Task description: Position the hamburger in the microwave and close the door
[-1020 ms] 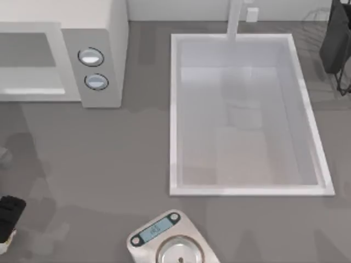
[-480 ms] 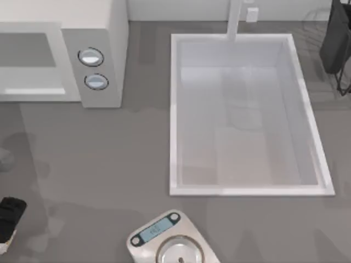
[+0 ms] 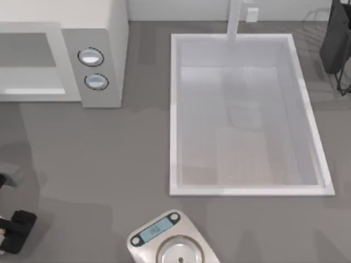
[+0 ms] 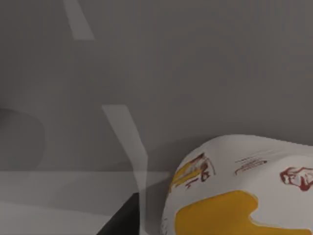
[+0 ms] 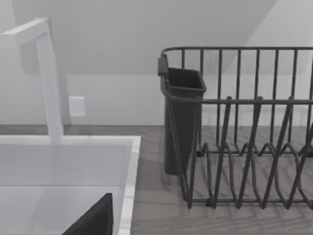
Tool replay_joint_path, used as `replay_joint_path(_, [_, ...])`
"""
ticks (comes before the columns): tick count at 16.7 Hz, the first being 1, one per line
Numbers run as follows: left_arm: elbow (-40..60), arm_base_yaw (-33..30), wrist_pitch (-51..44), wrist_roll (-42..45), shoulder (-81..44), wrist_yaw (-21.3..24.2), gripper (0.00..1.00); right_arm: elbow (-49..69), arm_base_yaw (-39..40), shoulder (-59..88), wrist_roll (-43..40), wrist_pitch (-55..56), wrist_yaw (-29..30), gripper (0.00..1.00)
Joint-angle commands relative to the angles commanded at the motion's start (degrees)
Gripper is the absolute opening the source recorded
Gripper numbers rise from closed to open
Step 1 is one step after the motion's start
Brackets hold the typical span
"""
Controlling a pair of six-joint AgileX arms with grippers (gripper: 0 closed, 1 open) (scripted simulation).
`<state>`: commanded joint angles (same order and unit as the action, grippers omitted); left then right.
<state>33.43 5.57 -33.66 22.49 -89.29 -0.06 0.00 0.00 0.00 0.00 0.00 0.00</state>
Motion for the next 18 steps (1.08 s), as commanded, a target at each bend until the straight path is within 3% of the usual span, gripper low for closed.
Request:
replay_joint_path(5, [-0.5,0.0,1.0,0.0,-0.7,0.0,1.0,0.0,0.0,0.0,0.0,0.0,0.0,1.0])
replay_joint_path(18, [-0.5,0.0,1.0,0.0,-0.7,0.0,0.02,0.0,0.0,0.0,0.0,0.0,0.0,1.0])
